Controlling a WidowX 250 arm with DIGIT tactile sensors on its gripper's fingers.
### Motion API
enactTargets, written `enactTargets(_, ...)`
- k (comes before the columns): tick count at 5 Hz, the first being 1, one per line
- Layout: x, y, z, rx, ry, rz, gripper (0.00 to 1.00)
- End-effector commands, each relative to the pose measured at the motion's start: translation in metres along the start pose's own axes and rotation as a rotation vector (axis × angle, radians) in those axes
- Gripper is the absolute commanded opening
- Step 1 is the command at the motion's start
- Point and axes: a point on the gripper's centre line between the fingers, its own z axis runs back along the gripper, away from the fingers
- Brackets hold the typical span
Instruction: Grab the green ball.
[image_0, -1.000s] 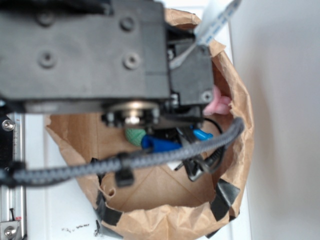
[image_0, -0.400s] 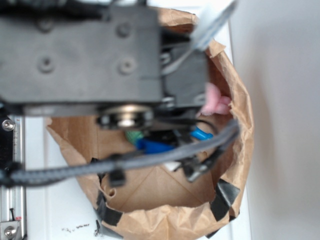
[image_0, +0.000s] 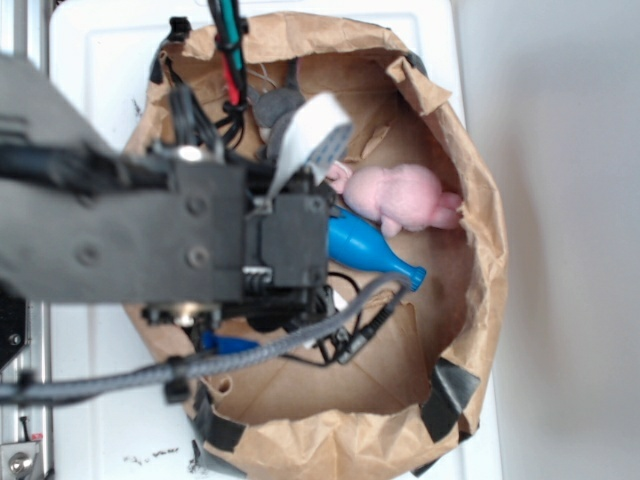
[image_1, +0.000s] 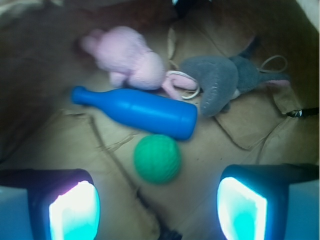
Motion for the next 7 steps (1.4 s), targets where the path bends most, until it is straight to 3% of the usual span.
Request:
enactTargets(1,0.035,0.014,-0.029,0.005,-0.04,0.077,1.0)
enactTargets(4,0.019,0.04,-0.025,0.067,-0.043,0.093,1.0)
enactTargets(5,0.015,0.05,-0.022,0.047,-0.006,0.129,1.0)
enactTargets(7,0.016,0.041,-0.036,0.07,-0.025,0.156,1.0)
